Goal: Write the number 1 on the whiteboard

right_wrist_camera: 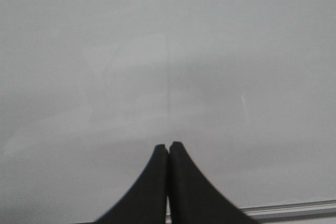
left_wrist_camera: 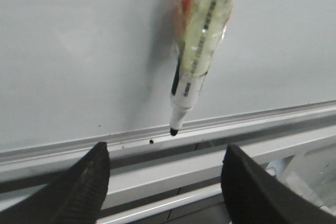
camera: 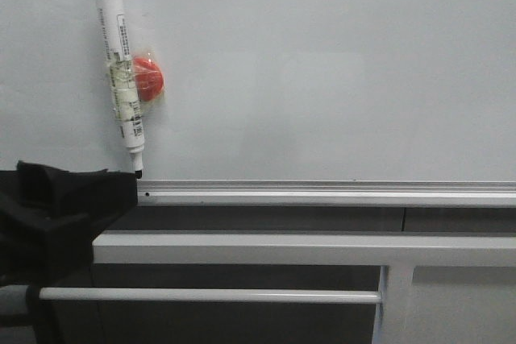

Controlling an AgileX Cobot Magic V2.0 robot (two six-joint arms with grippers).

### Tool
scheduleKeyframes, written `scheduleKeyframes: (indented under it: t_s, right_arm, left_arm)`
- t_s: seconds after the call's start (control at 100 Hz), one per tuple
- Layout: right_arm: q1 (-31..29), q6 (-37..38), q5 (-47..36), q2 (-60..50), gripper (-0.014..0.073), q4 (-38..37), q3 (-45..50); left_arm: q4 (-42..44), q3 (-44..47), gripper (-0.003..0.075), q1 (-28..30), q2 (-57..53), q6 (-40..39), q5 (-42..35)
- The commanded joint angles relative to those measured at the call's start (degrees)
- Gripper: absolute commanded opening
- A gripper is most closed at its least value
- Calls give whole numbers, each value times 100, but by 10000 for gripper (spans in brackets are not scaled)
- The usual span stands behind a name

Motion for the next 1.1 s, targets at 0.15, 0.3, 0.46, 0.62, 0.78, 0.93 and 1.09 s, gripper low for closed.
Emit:
scheduleKeyframes:
  t_s: [0.15, 0.3, 0.46, 0.62, 0.78, 0.93, 1.09]
  right_arm:
    - [4, -57, -427, 121, -43, -15, -148]
    - [4, -57, -427, 121, -43, -15, -148]
    - [4, -57, -427, 121, -43, -15, -148]
    - [4, -57, -427, 121, -43, -15, -148]
    - [14, -57, -427, 121, -43, -15, -148]
    - [14, -57, -427, 121, -43, -15, -148]
    - [14, -57, -427, 121, -43, -15, -148]
  left_arm:
    - [-212, -414, 419, -23, -112, 324, -1423]
    - [-309, -564, 419, -23, -112, 453, -1423]
    - [-324, -665, 419, -23, -112, 456, -1423]
    - [-418, -733, 419, -15, -112, 477, -1423]
    - [-418, -794, 419, -15, -112, 477, -1423]
    - [-430, -848, 419, -15, -112, 477, -1423]
    - [-516, -848, 414, -15, -112, 477, -1423]
